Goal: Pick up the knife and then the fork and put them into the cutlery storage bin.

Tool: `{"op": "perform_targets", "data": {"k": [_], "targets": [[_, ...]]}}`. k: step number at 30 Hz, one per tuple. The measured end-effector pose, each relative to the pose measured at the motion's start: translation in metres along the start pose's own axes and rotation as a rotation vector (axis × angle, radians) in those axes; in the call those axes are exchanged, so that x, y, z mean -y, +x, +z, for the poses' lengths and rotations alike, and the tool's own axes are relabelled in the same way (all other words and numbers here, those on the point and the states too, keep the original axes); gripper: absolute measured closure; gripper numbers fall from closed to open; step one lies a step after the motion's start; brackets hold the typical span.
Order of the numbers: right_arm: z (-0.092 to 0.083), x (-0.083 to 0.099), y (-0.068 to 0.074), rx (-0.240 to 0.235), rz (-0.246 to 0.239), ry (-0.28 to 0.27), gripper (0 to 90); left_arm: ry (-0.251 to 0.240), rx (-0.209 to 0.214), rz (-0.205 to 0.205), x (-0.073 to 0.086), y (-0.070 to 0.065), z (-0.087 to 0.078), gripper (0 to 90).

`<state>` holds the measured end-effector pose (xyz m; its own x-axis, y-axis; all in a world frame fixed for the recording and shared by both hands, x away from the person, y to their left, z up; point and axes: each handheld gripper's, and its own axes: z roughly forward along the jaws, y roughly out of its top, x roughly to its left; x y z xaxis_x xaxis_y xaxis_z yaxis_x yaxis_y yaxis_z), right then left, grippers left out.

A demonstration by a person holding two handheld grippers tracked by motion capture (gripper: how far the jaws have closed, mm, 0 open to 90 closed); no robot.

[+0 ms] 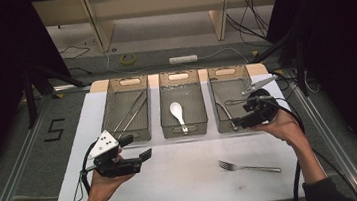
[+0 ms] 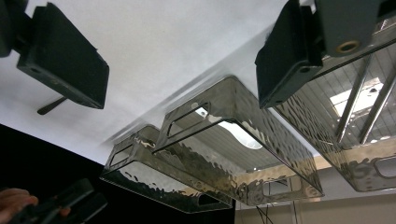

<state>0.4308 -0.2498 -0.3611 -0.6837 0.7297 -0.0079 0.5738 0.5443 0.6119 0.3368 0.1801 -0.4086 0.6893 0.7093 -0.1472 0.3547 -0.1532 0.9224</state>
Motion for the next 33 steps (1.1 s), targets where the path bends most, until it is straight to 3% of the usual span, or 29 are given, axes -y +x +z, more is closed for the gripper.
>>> {"op": "perform_targets", "data": {"k": [8, 11, 14, 16, 25, 33], "targets": [[-0.005, 0.018, 0.021, -0.024, -0.074, 0.034, 28.1, -0.006, 0.002, -0.009, 0.0, 0.0, 0.0, 16.8], [-0.007, 0.021, 0.027, -0.032, -0.102, 0.064, 26.8, -0.008, 0.003, -0.009, 0.0, 0.0, 0.0, 16.8], [-0.009, 0.027, 0.035, -0.072, -0.121, 0.078, 26.7, -0.01, 0.003, -0.01, 0.0, 0.001, -0.001, 16.8], [-0.008, 0.032, 0.038, -0.067, -0.137, 0.11, 26.8, -0.008, 0.005, -0.009, 0.0, 0.0, -0.001, 16.8], [0.003, 0.05, 0.042, -0.08, -0.154, 0.222, 31.8, -0.01, 0.005, -0.008, 0.0, 0.001, -0.001, 16.8], [0.01, 0.061, 0.046, -0.069, -0.157, 0.274, 29.9, -0.01, 0.004, -0.006, 0.0, 0.0, -0.001, 16.8]]}}
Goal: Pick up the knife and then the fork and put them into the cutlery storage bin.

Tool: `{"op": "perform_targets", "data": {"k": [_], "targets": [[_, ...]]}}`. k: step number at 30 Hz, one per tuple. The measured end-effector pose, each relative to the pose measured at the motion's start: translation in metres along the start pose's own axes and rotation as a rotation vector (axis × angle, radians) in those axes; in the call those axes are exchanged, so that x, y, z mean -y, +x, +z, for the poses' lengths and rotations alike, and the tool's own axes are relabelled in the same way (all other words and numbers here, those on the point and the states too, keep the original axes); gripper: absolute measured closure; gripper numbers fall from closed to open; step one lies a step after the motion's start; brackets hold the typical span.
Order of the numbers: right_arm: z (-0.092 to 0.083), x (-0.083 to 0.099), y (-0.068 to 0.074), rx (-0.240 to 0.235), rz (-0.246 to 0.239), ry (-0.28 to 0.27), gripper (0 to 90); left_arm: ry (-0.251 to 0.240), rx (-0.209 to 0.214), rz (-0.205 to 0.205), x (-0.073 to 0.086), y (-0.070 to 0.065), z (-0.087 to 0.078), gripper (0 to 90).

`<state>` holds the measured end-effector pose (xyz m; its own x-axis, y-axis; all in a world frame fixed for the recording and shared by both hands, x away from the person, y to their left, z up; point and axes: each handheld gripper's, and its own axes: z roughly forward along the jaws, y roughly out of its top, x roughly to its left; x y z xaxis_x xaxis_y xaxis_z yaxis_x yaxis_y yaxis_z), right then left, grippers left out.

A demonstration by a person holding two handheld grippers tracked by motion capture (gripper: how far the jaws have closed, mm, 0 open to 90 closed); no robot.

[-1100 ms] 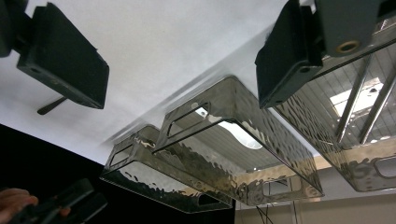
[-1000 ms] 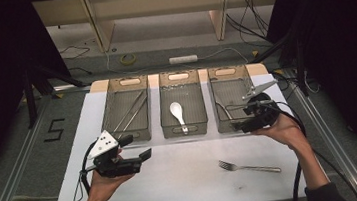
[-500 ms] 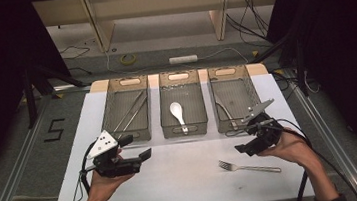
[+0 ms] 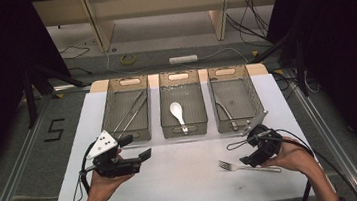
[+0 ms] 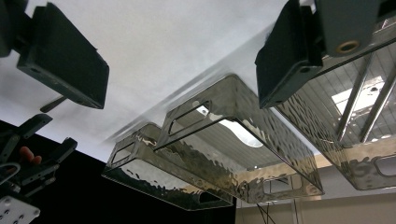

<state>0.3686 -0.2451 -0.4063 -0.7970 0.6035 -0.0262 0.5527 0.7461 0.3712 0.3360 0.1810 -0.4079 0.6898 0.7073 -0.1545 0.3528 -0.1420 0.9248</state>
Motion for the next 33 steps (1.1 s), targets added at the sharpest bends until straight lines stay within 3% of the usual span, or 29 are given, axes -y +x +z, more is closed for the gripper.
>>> {"op": "perform_targets", "data": {"k": [4, 11, 33], "targets": [[0.006, 0.006, 0.001, -0.009, 0.0, 0.017, 30.0, 0.0, 0.001, 0.002, 0.0, 0.0, 0.0, 16.8], [0.015, 0.013, 0.002, -0.037, -0.008, 0.048, 41.4, 0.001, 0.003, 0.004, 0.0, 0.0, 0.001, 16.8], [0.037, 0.023, 0.005, -0.037, -0.021, 0.151, 66.9, 0.005, 0.004, 0.011, 0.0, -0.001, 0.001, 16.8]]}}
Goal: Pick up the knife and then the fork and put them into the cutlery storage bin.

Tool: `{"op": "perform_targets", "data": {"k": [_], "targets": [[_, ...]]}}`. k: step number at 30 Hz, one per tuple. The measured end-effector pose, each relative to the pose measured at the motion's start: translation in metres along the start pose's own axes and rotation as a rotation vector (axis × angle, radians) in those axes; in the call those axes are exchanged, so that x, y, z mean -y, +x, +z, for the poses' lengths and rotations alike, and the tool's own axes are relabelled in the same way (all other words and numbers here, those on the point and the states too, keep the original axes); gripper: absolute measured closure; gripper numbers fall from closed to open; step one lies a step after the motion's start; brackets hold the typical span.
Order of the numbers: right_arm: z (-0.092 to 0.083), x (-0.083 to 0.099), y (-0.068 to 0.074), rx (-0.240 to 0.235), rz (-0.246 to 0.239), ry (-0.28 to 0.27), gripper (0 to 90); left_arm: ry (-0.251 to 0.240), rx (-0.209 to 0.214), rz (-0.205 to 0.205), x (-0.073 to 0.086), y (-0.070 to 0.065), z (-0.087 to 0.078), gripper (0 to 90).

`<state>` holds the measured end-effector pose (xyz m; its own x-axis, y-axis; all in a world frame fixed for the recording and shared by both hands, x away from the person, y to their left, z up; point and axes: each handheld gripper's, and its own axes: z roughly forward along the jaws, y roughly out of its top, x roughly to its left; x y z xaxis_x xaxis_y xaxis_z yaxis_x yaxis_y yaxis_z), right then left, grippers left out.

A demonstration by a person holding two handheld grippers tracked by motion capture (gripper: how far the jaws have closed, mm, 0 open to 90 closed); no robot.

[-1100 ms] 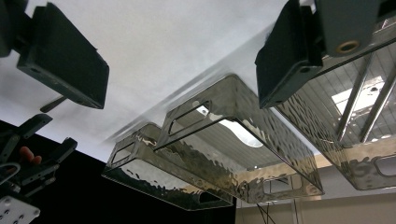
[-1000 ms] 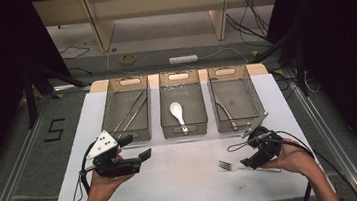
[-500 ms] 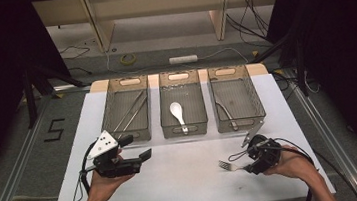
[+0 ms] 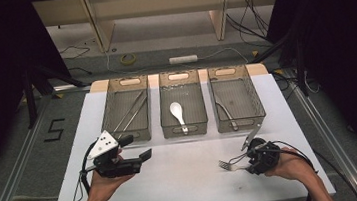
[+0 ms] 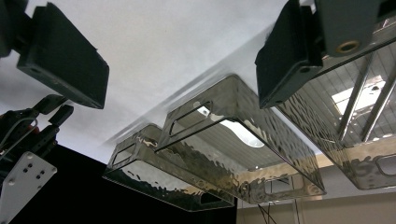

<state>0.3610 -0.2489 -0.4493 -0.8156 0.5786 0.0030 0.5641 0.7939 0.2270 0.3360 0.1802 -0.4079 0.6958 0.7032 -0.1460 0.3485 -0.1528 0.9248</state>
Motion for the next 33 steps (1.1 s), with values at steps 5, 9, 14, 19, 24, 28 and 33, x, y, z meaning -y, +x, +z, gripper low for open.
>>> {"op": "perform_targets", "data": {"k": [5, 9, 14, 19, 24, 28, 33], "targets": [[0.003, -0.0006, 0.001, 0.003, -0.001, 0.02, 70.3, 0.001, 0.0, 0.001, 0.0, -0.0001, 0.0, 16.8], [0.0042, -0.0011, 0.0008, 0.011, -0.008, 0.022, 72.5, -0.001, 0.0, -0.001, 0.0, 0.0001, 0.0, 16.8], [0.0044, -0.0025, 0.0025, 0.019, -0.012, 0.035, 73.0, 0.003, -0.001, 0.001, 0.0, 0.0, 0.0003, 16.8], [0.0049, -0.0037, 0.0041, 0.024, -0.023, 0.045, 74.1, 0.004, -0.002, 0.001, 0.0001, 0.0, 0.0003, 16.8], [0.0052, -0.0056, 0.0056, 0.019, -0.033, 0.06, 78.8, 0.004, -0.003, 0.001, 0.0001, 0.0, 0.0005, 16.8], [0.0055, -0.0052, 0.0047, 0.006, -0.033, 0.056, 80.8, 0.004, -0.002, 0.0, 0.0001, 0.0, 0.0004, 16.8], [0.0054, -0.0064, 0.0064, 0.009, -0.044, 0.068, 83.7, 0.003, -0.003, 0.0, 0.0002, -0.0003, 0.0007, 16.8]]}}
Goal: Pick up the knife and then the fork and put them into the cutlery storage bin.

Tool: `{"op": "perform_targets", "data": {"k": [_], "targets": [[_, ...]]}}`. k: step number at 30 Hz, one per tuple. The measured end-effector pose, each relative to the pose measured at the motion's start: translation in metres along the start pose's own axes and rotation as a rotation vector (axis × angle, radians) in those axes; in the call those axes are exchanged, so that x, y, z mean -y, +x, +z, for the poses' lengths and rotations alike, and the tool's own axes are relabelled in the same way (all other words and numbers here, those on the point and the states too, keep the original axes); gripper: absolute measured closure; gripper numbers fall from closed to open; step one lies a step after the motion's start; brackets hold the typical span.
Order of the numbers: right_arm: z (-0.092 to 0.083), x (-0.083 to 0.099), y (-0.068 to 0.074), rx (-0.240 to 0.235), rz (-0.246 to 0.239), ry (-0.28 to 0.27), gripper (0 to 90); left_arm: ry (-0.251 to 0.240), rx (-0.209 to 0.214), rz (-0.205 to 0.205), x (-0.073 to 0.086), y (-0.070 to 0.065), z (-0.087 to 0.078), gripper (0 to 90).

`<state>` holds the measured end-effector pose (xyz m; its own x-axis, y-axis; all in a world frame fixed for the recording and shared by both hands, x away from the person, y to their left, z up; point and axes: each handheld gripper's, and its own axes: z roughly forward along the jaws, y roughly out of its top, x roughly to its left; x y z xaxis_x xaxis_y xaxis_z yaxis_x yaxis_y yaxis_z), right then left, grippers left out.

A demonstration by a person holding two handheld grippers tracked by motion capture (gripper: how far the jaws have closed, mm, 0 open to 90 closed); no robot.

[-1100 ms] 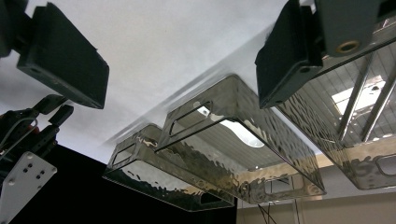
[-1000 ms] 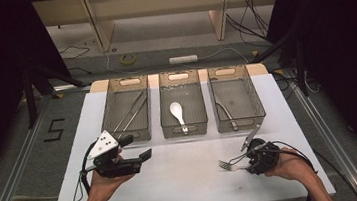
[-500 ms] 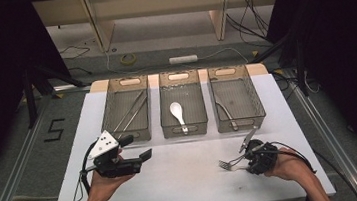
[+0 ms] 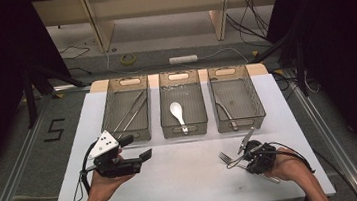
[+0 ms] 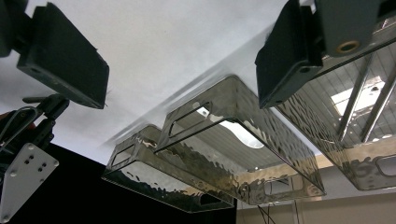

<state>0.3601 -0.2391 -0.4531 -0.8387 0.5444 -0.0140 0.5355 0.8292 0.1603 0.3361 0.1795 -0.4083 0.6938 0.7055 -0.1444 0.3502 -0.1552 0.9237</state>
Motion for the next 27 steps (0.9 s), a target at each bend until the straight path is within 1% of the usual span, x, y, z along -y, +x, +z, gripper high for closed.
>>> {"op": "perform_targets", "data": {"k": [5, 6, 7, 9, 10, 14, 16, 17, 19, 23, 24, 25, 27], "targets": [[0.0, -0.001, 0.001, 0.006, -0.014, 0.007, 84.1, 0.002, 0.0, 0.003, 0.0, 0.0, 0.0, 16.8], [0.0, -0.002, 0.0, 0.012, -0.026, 0.006, 84.3, 0.002, 0.0, 0.003, 0.0, 0.0, 0.0, 16.8], [0.0, -0.002, 0.002, 0.013, -0.021, 0.013, 84.4, 0.002, 0.0, 0.002, 0.0, 0.0, 0.0, 16.8], [0.0, -0.003, 0.002, 0.015, -0.029, 0.018, 84.6, 0.002, 0.0, 0.003, 0.0, 0.0, 0.0, 16.8], [0.0, -0.003, 0.001, 0.015, -0.038, 0.015, 84.6, 0.002, 0.001, 0.004, 0.0, 0.0, 0.0, 16.8], [0.0, -0.003, 0.002, 0.019, -0.042, 0.016, 84.7, 0.002, 0.001, 0.003, 0.0, 0.0, 0.0, 16.8], [-0.002, -0.002, 0.001, 0.021, -0.053, 0.02, 84.8, 0.001, 0.001, 0.001, 0.0, 0.0, 0.0, 16.8], [-0.003, -0.002, 0.001, 0.026, -0.048, 0.017, 84.8, 0.001, 0.002, 0.004, 0.0, 0.0, 0.0, 16.8], [-0.006, -0.001, 0.0, 0.035, -0.043, 0.0, 84.8, 0.001, 0.001, 0.003, 0.0, 0.0, 0.0, 16.8], [-0.015, 0.001, -0.001, 0.037, -0.034, -0.037, 84.8, 0.001, 0.001, 0.002, 0.0, 0.0, 0.0, 16.8], [-0.015, 0.001, -0.001, 0.037, -0.034, -0.037, 84.8, 0.0, 0.001, 0.001, 0.0, 0.0, 0.0, 16.8], [-0.019, 0.001, -0.002, 0.039, -0.03, -0.065, 84.9, 0.0, 0.001, 0.002, 0.0, 0.0, 0.0, 16.8], [-0.022, 0.002, -0.003, 0.041, -0.019, -0.088, 84.9, 0.001, 0.001, 0.002, 0.0, 0.0, 0.0, 16.8]]}}
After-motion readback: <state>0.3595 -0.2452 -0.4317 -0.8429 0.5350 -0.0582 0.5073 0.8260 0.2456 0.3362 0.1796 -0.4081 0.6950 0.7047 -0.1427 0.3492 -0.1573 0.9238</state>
